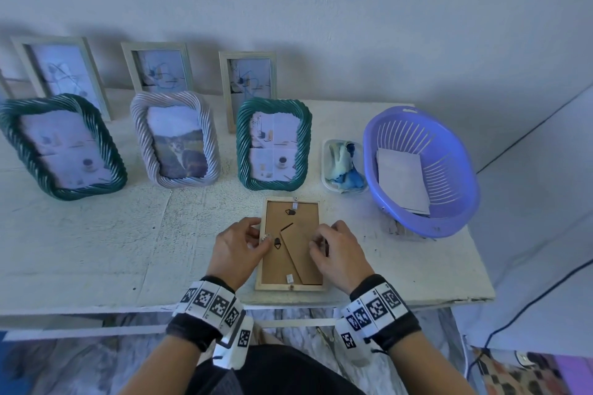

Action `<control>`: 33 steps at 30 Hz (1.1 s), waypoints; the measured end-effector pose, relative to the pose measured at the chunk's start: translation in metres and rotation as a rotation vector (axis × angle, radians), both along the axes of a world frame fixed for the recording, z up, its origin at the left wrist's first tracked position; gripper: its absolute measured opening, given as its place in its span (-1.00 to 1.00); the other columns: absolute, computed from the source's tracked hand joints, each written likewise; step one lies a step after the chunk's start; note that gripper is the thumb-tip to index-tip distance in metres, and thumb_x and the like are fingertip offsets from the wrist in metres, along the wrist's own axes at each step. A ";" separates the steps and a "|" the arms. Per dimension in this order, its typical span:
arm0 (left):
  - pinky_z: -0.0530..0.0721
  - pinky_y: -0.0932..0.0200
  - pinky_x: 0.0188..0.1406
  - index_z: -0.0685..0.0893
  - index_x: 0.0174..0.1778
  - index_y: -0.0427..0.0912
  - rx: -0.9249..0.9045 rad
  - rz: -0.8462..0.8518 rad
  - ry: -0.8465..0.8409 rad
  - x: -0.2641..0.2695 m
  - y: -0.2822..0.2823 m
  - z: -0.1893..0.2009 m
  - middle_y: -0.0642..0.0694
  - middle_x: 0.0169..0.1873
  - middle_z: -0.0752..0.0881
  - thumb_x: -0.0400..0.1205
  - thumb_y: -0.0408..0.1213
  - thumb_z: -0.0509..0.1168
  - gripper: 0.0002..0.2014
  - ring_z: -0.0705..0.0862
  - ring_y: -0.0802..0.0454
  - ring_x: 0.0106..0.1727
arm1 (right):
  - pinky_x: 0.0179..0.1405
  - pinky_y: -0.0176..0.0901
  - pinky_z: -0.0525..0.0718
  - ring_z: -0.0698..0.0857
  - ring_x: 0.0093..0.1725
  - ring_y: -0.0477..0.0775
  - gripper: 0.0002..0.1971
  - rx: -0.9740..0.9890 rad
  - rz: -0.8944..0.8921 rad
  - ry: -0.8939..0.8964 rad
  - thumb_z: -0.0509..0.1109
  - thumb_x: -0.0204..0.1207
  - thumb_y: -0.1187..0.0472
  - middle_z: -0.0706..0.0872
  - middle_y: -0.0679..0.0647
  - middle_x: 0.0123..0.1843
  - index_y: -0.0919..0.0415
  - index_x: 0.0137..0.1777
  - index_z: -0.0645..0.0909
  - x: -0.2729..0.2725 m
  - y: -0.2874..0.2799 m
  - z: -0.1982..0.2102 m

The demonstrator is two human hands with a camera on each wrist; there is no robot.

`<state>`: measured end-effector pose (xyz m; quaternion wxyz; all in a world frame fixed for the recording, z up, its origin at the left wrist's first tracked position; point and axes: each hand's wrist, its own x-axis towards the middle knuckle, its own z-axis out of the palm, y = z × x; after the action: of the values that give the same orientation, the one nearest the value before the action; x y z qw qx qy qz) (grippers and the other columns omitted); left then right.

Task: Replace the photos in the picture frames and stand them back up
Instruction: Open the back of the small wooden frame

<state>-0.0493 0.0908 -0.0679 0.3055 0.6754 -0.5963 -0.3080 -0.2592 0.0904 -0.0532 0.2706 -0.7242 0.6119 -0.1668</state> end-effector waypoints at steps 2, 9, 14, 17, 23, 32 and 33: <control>0.70 0.15 -0.12 0.69 0.20 -0.17 0.008 0.009 -0.048 -0.001 -0.002 -0.001 -0.02 -0.20 0.74 0.54 -0.12 0.47 -0.65 0.69 0.10 -0.21 | -0.24 -0.42 0.48 0.55 -0.23 -0.07 -0.90 0.026 0.039 0.019 0.36 0.58 0.13 0.49 0.04 -0.07 0.14 -0.02 0.55 -0.002 -0.003 0.001; 0.56 0.18 -0.22 0.60 0.07 -0.14 0.035 0.062 -0.151 -0.013 -0.006 0.000 -0.02 -0.23 0.71 0.54 -0.10 0.42 -0.72 0.68 -0.01 -0.19 | -0.29 -0.43 0.38 0.46 -0.24 -0.24 -0.81 0.076 0.119 -0.035 0.34 0.57 0.29 0.47 -0.11 -0.21 0.13 0.14 0.48 -0.016 -0.009 0.005; 0.51 0.17 -0.28 0.53 0.02 -0.14 0.025 0.056 -0.176 -0.015 -0.005 0.001 -0.03 -0.29 0.66 0.53 -0.16 0.41 -0.75 0.64 -0.02 -0.25 | -0.28 -0.36 0.41 0.51 -0.24 -0.17 -0.63 0.111 0.156 0.008 0.34 0.58 0.22 0.51 -0.06 -0.22 0.12 0.37 0.42 -0.018 -0.016 0.007; 0.47 0.18 -0.34 0.50 -0.01 -0.16 0.011 0.041 -0.181 -0.015 -0.001 0.002 -0.05 -0.31 0.64 0.53 -0.16 0.39 -0.76 0.63 -0.03 -0.28 | -0.24 -0.32 0.44 0.57 -0.19 -0.07 -0.61 0.022 0.149 0.127 0.30 0.62 0.09 0.54 0.01 -0.03 0.14 0.42 0.41 -0.011 -0.030 0.016; 0.42 0.18 -0.41 0.48 -0.08 -0.14 -0.003 0.041 -0.157 -0.014 0.005 0.000 -0.05 -0.37 0.63 0.52 -0.17 0.40 -0.76 0.62 -0.05 -0.32 | -0.10 -0.13 0.62 0.63 -0.07 0.09 -0.65 -0.081 0.182 0.272 0.26 0.64 0.07 0.56 0.14 0.14 0.20 0.35 0.49 0.016 -0.062 0.027; 0.54 0.17 -0.31 0.54 -0.02 -0.17 0.015 0.021 -0.090 -0.010 0.006 0.002 -0.06 -0.33 0.68 0.51 -0.20 0.42 -0.77 0.65 -0.03 -0.27 | -0.12 -0.04 0.57 0.66 0.00 0.20 -0.81 -0.049 0.305 0.433 0.34 0.60 0.15 0.62 0.16 0.05 0.24 0.09 0.63 0.024 -0.086 0.025; 0.54 0.17 -0.31 0.54 -0.02 -0.18 0.017 0.019 -0.089 -0.010 0.006 0.002 -0.07 -0.33 0.68 0.52 -0.21 0.41 -0.77 0.64 -0.04 -0.27 | -0.11 -0.04 0.57 0.66 -0.01 0.19 -0.81 -0.052 0.314 0.435 0.35 0.60 0.12 0.63 0.15 0.04 0.24 0.07 0.64 0.024 -0.086 0.025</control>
<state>-0.0590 0.0970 -0.0655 0.2758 0.6966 -0.6004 -0.2796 -0.2354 0.0040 -0.0279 0.1365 -0.8359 0.5312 0.0213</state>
